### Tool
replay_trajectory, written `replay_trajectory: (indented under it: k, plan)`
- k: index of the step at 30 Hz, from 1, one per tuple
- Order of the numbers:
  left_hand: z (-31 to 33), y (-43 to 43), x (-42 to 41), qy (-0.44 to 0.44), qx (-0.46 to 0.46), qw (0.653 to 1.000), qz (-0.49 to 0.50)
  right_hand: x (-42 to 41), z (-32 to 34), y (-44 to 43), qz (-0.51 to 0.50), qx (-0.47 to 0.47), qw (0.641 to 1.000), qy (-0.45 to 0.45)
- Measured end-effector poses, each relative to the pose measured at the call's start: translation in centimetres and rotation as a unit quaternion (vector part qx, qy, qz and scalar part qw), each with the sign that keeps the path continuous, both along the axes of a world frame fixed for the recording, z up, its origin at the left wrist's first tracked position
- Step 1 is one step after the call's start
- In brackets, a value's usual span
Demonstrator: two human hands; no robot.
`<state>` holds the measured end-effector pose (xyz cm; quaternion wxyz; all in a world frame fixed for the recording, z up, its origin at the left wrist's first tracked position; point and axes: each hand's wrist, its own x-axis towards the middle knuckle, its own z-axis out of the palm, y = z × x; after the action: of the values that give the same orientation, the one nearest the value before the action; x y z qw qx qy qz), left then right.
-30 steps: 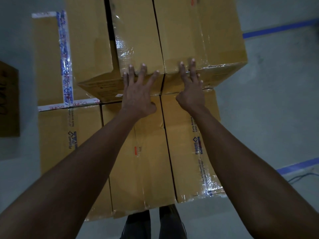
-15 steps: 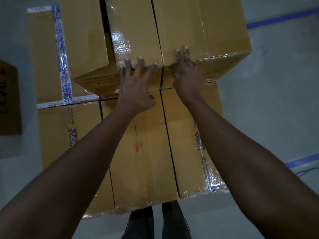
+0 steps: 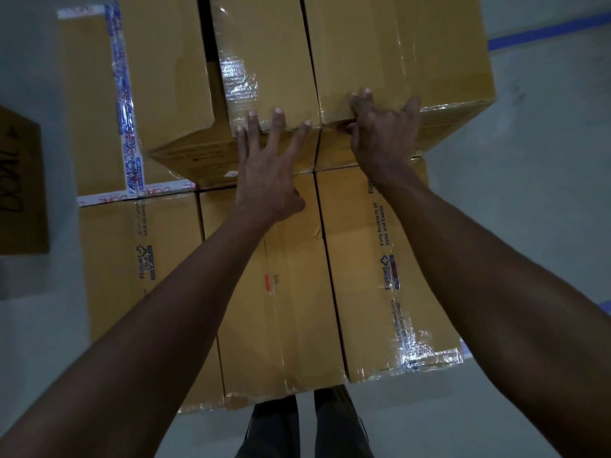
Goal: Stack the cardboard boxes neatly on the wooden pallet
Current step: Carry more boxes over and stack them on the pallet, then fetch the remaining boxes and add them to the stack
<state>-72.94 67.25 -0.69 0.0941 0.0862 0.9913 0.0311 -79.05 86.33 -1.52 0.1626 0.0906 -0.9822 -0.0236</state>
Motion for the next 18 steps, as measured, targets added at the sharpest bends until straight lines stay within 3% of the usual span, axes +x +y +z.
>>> replay_trajectory:
  k: [5,12,18]
  plan:
    - [-0.3,0.1,0.0,-0.009,-0.004,1.0,0.002,0.3,-0.3,-0.4,-0.025,-0.052,0.997,-0.044]
    - [0.3,-0.2,-0.1,-0.024,-0.015,1.0,-0.007,0.0,1.0,-2.7,-0.083,0.013,0.969,-0.232]
    - [3.2,0.6,1.3,-0.106,-0.047,0.993,-0.009,4.4,6.8,-2.5,-0.091,-0.15,0.915,-0.363]
